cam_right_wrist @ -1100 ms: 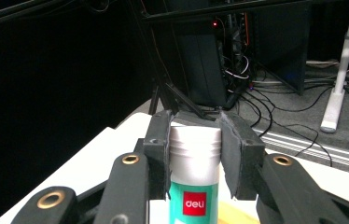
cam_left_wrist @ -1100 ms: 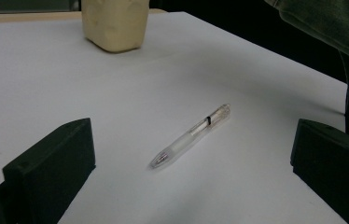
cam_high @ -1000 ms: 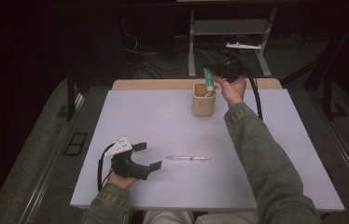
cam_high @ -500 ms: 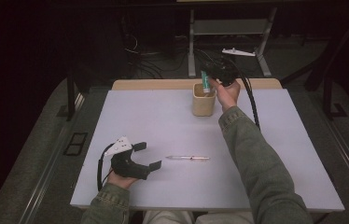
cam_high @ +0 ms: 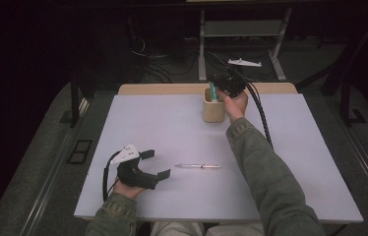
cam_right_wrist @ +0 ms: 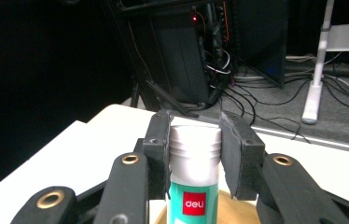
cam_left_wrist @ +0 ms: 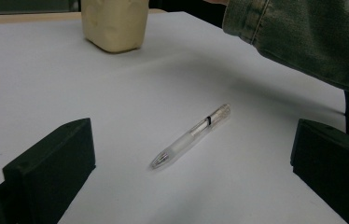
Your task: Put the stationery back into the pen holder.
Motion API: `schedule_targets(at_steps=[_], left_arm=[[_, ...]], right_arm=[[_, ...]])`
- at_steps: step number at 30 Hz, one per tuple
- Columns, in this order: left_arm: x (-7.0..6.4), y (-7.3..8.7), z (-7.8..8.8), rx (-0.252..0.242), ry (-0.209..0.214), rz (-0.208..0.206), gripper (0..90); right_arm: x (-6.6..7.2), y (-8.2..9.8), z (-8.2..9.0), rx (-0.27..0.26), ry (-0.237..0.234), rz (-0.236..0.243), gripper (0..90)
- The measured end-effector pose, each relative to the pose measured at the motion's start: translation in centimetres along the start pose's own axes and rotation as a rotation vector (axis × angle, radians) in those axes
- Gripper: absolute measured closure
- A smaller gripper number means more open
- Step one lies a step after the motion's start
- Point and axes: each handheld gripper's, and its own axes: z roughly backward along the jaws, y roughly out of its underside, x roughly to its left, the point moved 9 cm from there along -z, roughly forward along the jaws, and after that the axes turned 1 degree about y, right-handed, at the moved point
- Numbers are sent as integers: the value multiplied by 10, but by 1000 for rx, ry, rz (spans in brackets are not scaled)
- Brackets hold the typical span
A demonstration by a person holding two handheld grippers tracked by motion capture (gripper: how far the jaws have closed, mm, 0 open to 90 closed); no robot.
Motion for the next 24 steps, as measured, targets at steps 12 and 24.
schedule_targets(at_steps=[12,24], left_arm=[[0,0,0,2,1,-2,0],[-1,0,-1,4,0,-2,0]], right_arm=[[6,12,1,45,40,67,591],[5,7,20,38,23,56,505]])
